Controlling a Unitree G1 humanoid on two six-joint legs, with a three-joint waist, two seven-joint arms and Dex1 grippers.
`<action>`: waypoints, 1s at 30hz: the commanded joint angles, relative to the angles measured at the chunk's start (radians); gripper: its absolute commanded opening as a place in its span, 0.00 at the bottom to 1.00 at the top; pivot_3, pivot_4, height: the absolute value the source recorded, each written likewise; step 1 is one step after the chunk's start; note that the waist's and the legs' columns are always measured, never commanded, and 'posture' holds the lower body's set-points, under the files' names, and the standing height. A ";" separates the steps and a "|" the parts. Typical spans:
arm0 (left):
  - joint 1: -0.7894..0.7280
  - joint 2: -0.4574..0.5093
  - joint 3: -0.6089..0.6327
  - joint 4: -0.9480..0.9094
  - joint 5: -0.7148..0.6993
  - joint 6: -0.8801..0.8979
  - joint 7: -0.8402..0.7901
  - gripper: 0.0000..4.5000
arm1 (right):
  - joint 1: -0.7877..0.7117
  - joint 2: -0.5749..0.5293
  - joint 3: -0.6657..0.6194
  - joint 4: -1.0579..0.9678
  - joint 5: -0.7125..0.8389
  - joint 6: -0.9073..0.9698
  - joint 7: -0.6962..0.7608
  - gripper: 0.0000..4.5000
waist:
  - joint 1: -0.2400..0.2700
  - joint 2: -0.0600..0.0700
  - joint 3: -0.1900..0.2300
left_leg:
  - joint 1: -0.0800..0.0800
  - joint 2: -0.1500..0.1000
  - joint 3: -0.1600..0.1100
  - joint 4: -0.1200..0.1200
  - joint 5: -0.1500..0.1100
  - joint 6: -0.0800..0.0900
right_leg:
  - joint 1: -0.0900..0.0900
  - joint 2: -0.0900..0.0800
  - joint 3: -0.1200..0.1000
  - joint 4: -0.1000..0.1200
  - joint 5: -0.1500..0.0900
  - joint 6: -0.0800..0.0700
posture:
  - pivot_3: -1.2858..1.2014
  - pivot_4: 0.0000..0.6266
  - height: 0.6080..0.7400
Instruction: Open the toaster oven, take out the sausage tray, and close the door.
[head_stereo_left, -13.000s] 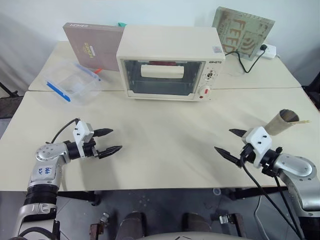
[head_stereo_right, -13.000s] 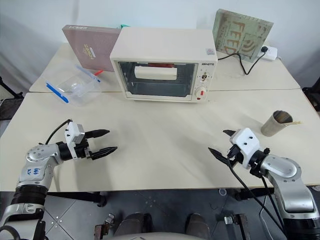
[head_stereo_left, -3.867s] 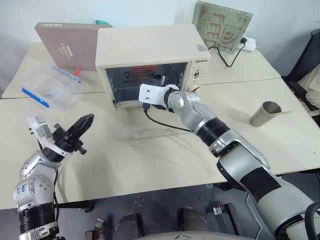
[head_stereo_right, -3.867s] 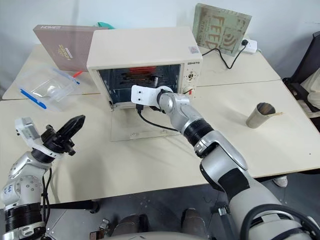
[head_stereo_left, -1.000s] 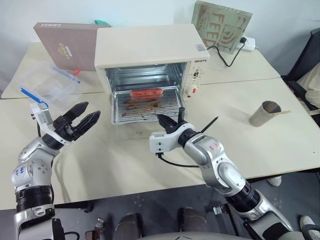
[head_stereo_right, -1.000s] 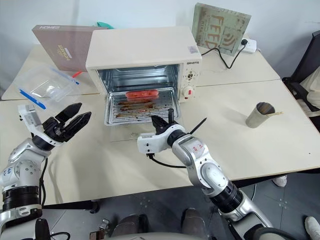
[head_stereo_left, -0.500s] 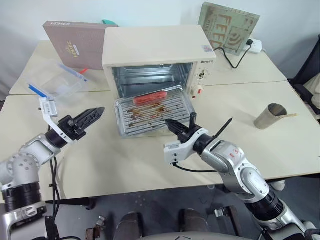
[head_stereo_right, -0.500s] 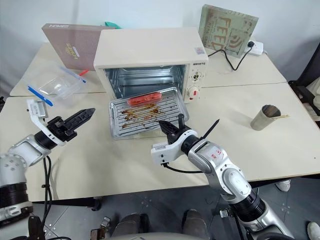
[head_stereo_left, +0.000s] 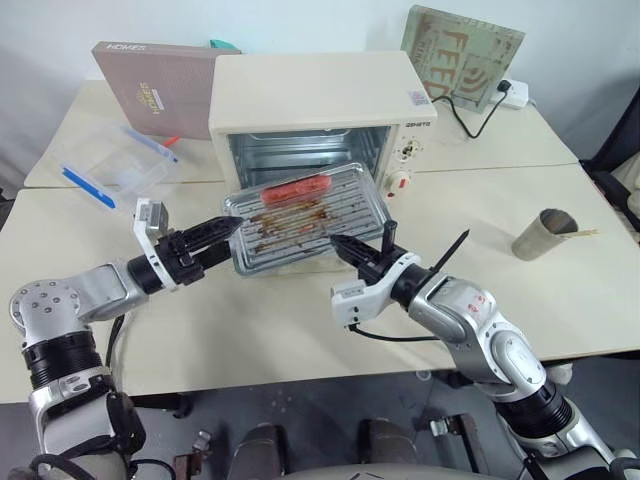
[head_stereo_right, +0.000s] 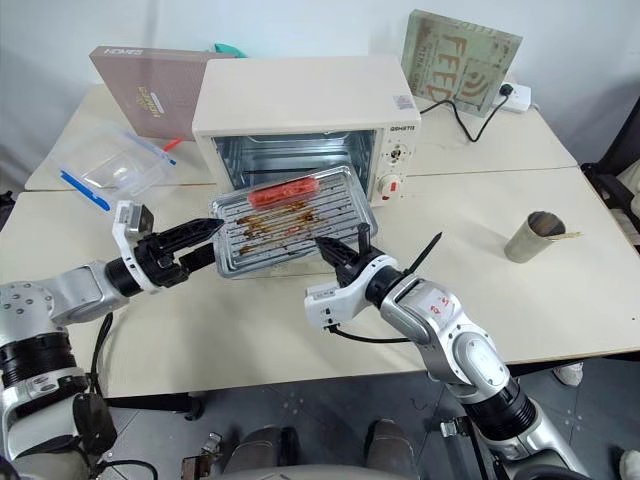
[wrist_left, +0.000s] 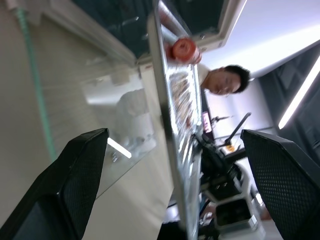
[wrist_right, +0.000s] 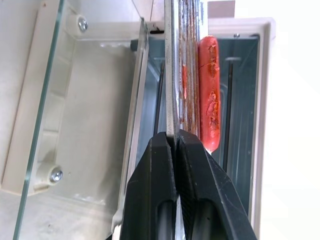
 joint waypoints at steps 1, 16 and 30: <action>-0.022 -0.005 0.040 0.016 -0.063 0.001 0.040 0.92 | -0.010 0.006 -0.037 -0.054 0.009 -0.006 -0.009 0.00 | 0.000 0.000 0.000 | 0.000 0.000 0.000 0.000 0.000 0.000 | 0.000 0.000 0.000 0.000 0.000 0.000 | 0.52 0.24 1.00; -0.037 -0.029 -0.013 0.041 -0.263 0.035 0.245 0.00 | 0.012 0.029 -0.047 -0.064 0.066 0.013 0.018 0.00 | 0.003 0.000 0.000 | 0.000 0.000 0.000 0.001 0.000 0.000 | 0.001 0.000 0.001 0.000 0.000 0.000 | 0.52 0.24 1.00; 0.108 -0.030 -0.184 -0.095 -0.625 -0.203 0.653 0.00 | 0.032 0.033 -0.064 -0.082 0.158 0.001 0.087 0.25 | 0.005 0.000 0.000 | 0.001 -0.001 -0.006 0.002 0.000 0.000 | 0.003 0.000 0.004 0.000 0.000 0.000 | 0.52 0.24 1.00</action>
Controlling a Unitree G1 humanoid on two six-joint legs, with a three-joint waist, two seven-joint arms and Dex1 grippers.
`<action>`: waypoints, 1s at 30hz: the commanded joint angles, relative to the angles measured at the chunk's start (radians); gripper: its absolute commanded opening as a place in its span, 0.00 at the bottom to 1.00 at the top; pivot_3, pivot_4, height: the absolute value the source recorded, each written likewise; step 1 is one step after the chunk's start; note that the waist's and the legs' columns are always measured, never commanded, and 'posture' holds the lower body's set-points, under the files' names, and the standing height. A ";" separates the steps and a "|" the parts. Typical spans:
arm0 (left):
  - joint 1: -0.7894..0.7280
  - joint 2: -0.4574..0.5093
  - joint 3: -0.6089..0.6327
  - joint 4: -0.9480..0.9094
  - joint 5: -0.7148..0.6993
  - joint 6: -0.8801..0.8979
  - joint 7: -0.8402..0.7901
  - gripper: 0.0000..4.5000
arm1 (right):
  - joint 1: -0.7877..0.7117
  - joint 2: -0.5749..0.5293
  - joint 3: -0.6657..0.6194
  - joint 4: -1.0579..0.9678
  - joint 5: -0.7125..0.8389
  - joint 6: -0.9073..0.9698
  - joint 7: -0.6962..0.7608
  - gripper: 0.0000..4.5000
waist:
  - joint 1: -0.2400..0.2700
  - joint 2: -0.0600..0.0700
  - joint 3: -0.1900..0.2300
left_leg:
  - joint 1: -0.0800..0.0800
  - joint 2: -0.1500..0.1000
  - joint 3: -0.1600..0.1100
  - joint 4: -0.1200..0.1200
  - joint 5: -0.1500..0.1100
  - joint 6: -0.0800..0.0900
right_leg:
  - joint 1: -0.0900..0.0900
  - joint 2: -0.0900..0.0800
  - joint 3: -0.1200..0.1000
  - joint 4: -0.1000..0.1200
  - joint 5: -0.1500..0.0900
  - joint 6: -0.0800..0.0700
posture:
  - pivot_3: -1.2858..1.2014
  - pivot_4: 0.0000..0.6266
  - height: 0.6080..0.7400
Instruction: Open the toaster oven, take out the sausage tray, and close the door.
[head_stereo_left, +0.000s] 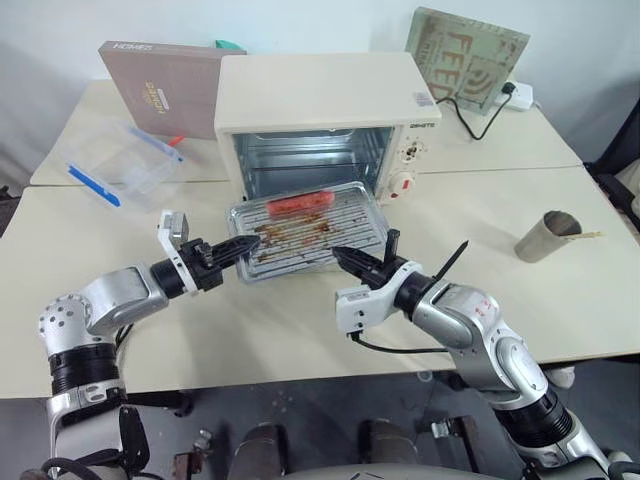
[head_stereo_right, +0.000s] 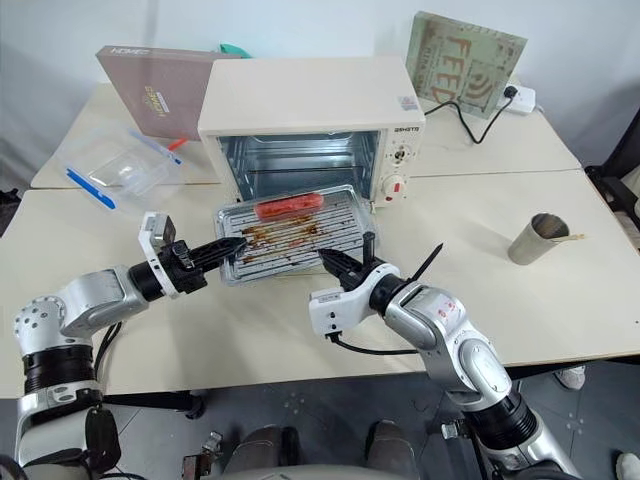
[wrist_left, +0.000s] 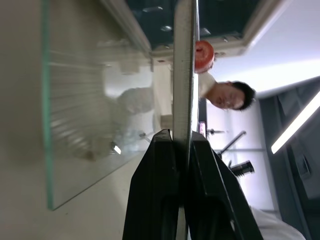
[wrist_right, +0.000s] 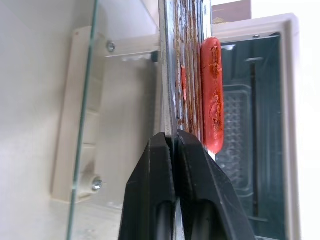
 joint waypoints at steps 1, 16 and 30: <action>0.026 -0.014 -0.014 -0.078 -0.036 -0.033 0.031 0.00 | -0.025 -0.002 -0.030 -0.059 0.045 -0.021 -0.001 0.32 | 0.000 0.000 0.000 | 0.000 0.000 0.000 0.000 0.000 0.000 | 0.000 0.000 0.000 0.000 0.000 0.000 | 0.52 0.24 1.00; 0.172 0.074 0.171 -0.119 -0.036 -0.003 -0.094 0.00 | 0.086 -0.249 -0.219 -0.178 0.721 0.084 0.344 0.99 | 0.001 0.000 0.000 | 0.004 -0.001 0.000 -0.001 0.000 0.000 | 0.009 0.001 -0.002 -0.007 0.000 0.000 | 0.52 0.24 1.00; 0.502 0.128 0.434 -0.225 -0.036 -0.021 -0.233 0.00 | -0.005 -0.385 -0.333 0.271 0.855 0.144 0.416 0.58 | 0.012 0.000 0.000 | 0.007 0.000 0.004 -0.002 -0.001 0.002 | 0.011 0.001 0.000 -0.010 0.000 -0.001 | 0.52 0.24 1.00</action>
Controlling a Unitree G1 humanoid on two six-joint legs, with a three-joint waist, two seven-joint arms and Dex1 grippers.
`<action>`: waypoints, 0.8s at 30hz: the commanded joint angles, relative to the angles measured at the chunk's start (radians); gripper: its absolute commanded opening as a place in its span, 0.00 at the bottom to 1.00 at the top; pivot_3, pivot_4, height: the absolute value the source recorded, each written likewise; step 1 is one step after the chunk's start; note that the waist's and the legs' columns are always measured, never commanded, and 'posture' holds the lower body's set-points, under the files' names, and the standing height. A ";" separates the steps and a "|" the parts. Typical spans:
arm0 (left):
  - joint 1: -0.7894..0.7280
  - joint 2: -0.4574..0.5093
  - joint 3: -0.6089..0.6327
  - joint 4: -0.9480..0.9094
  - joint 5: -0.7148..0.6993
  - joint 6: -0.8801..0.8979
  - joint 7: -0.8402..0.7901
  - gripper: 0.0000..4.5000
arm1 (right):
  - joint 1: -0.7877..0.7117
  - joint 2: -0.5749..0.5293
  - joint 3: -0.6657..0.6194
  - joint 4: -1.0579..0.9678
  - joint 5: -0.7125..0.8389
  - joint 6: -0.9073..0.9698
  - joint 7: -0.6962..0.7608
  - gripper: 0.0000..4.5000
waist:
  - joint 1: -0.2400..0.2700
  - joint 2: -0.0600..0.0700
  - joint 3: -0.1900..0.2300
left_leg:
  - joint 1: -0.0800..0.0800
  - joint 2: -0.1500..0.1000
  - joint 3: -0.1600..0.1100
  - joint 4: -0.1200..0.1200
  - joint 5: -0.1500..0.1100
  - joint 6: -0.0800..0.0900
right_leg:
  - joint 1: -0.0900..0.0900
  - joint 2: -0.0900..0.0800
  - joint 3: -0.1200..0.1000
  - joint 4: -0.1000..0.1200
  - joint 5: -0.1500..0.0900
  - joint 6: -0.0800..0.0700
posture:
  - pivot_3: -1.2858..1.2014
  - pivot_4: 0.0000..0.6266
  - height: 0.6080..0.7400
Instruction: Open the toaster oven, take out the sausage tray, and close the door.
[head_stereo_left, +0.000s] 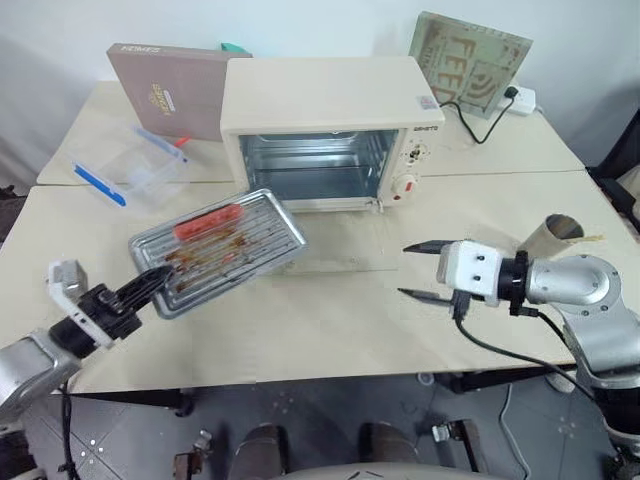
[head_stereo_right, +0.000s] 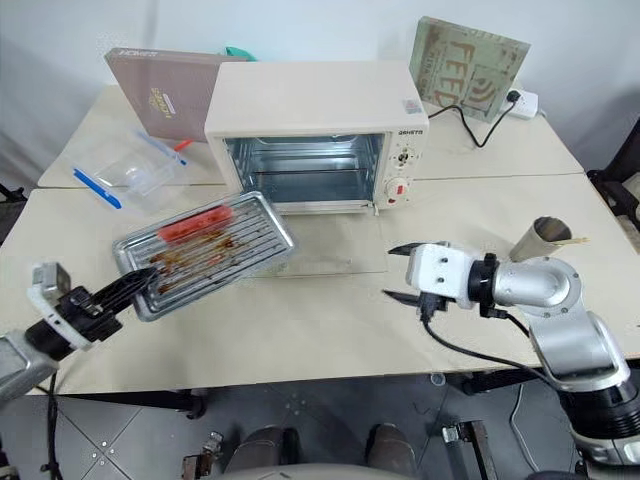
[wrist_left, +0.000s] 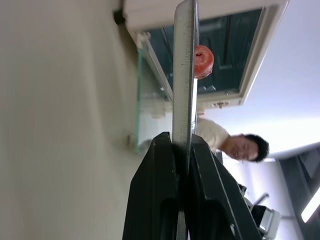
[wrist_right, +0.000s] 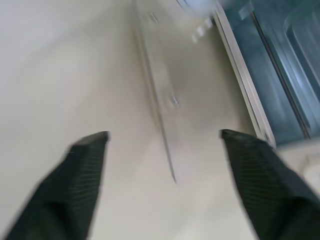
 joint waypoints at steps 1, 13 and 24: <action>0.071 -0.020 0.074 -0.090 -0.024 -0.029 -0.034 0.00 | -0.029 -0.023 0.006 0.155 -0.047 -0.136 -0.007 0.48 | 0.000 0.001 0.000 | 0.000 0.000 0.000 0.000 0.000 0.000 | 0.000 0.000 0.000 0.000 0.000 0.000 | 0.52 0.24 1.00; 0.162 -0.256 0.192 -0.286 -0.024 -0.252 0.089 0.00 | -0.184 0.141 0.115 0.547 -0.065 -0.324 0.000 0.01 | 0.008 0.001 0.000 | 0.001 0.000 0.003 0.001 0.000 0.000 | 0.000 0.000 0.003 -0.002 0.000 0.000 | 0.52 0.24 1.00; 0.133 -0.338 0.214 -0.323 -0.024 -0.411 0.234 0.00 | -0.290 0.227 0.038 0.477 0.077 -0.134 -0.036 0.01 | 0.009 0.001 0.000 | 0.000 0.000 0.003 0.001 0.000 0.000 | 0.001 0.000 0.003 -0.002 0.000 0.000 | 0.52 0.24 1.00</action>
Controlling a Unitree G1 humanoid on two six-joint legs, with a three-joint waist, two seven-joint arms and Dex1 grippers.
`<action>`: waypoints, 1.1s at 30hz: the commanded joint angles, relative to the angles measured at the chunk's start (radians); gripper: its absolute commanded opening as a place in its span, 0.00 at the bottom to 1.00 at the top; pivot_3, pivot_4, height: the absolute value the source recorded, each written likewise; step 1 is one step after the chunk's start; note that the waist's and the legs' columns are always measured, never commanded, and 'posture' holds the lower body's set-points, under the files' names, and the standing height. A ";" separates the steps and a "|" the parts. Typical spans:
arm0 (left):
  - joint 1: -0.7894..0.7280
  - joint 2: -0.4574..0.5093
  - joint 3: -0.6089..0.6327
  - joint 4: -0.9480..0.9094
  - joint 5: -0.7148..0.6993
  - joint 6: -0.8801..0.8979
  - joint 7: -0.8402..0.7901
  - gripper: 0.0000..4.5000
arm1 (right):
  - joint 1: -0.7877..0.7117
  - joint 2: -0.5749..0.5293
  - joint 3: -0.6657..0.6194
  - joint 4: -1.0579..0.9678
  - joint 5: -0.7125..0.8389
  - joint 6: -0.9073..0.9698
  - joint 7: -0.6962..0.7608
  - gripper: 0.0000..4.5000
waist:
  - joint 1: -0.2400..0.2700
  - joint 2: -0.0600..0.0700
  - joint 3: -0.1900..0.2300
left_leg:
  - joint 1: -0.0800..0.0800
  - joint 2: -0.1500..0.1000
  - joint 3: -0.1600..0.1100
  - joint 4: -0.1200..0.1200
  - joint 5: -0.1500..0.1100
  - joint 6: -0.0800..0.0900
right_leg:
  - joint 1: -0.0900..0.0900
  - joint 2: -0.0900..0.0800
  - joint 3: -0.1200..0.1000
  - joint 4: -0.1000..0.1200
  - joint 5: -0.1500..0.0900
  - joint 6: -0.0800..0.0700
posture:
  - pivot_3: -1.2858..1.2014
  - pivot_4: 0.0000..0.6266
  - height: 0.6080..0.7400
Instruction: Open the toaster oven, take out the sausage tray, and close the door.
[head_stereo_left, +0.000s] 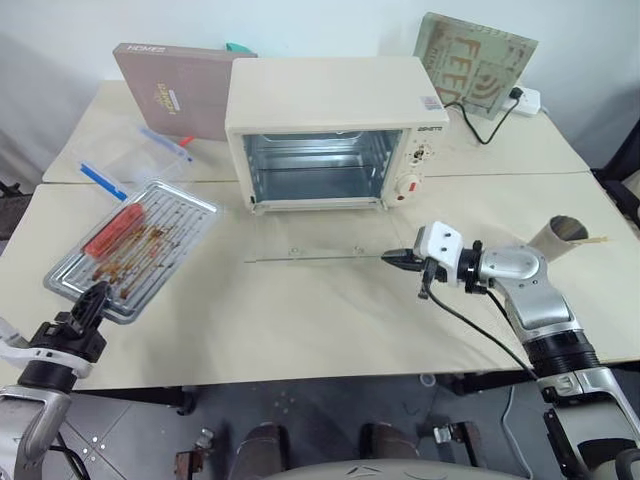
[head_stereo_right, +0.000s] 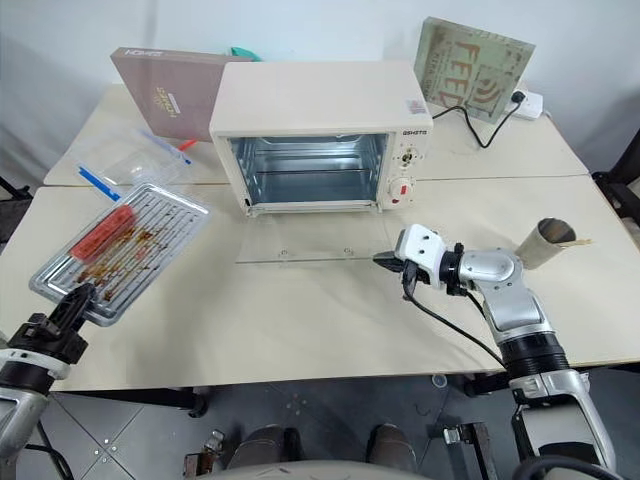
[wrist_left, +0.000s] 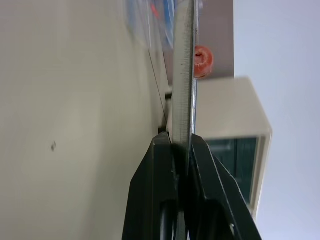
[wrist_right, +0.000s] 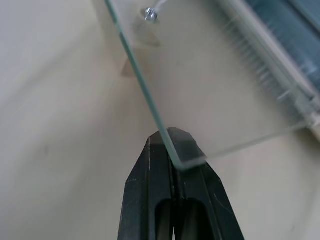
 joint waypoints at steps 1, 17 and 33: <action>-0.003 -0.001 0.022 -0.020 -0.023 -0.020 0.022 0.00 | -0.065 0.003 -0.064 -0.069 0.060 0.051 -0.028 0.01 | 0.000 0.000 0.000 | 0.000 0.000 0.000 0.000 0.000 0.000 | 0.000 0.000 0.000 0.000 0.000 0.000 | 0.52 0.24 1.00; 0.030 -0.058 -0.051 -0.055 -0.023 -0.001 0.037 0.00 | -0.426 0.086 -0.063 0.258 -0.006 -0.099 -0.136 0.01 | -0.004 0.000 0.000 | 0.000 0.000 0.000 -0.001 0.000 0.000 | 0.000 0.000 0.000 -0.001 0.000 0.000 | 0.52 0.24 1.00; 0.067 0.200 -0.241 0.169 -0.023 0.315 -0.196 0.00 | -0.099 -0.111 -0.048 -0.341 0.176 0.326 0.126 0.01 | 0.004 0.001 0.000 | -0.002 0.000 -0.001 -0.002 -0.001 0.000 | -0.001 0.001 -0.001 -0.003 0.000 0.000 | 0.52 0.24 1.00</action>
